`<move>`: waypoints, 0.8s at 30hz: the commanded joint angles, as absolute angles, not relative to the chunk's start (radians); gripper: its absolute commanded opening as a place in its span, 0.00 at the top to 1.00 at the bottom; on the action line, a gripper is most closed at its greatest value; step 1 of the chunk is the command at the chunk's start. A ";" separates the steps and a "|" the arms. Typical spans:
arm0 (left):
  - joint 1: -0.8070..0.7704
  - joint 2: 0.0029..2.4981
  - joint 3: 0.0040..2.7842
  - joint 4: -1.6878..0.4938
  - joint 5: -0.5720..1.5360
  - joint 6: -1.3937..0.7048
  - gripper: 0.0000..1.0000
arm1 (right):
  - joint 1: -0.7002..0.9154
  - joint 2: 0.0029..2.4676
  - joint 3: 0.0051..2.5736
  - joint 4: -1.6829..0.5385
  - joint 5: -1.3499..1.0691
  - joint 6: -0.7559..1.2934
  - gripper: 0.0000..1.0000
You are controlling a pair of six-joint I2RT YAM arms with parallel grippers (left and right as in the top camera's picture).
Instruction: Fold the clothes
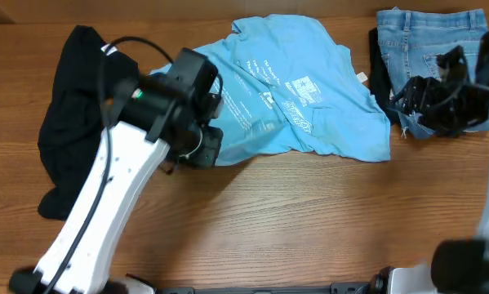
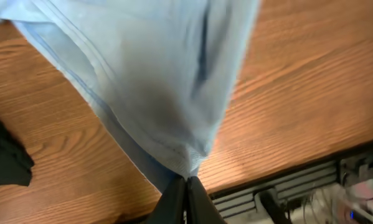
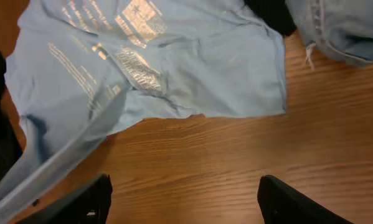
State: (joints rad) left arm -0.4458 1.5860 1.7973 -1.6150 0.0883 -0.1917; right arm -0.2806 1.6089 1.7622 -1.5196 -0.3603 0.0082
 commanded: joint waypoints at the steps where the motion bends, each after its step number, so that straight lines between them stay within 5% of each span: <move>1: -0.453 1.524 1.763 -1.603 0.041 -0.279 0.96 | -0.279 1.499 1.766 -1.541 -0.284 0.036 0.20; 6: -0.478 1.499 1.515 -1.464 0.045 -0.349 0.96 | -0.279 1.497 1.645 -1.488 -0.262 0.048 0.20; 14: -0.580 1.496 1.266 -1.323 0.068 -0.468 0.96 | -0.250 1.507 1.235 -0.867 -0.316 0.090 0.23; 24: -0.824 1.496 1.093 -1.304 0.034 -0.736 0.96 | -0.119 1.742 1.194 -0.616 -0.295 0.122 0.26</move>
State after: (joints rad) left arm -0.7605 1.5097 1.1130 -1.3045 0.0437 -0.6308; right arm -0.1181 1.6958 1.2011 -0.6411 -0.3103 0.1043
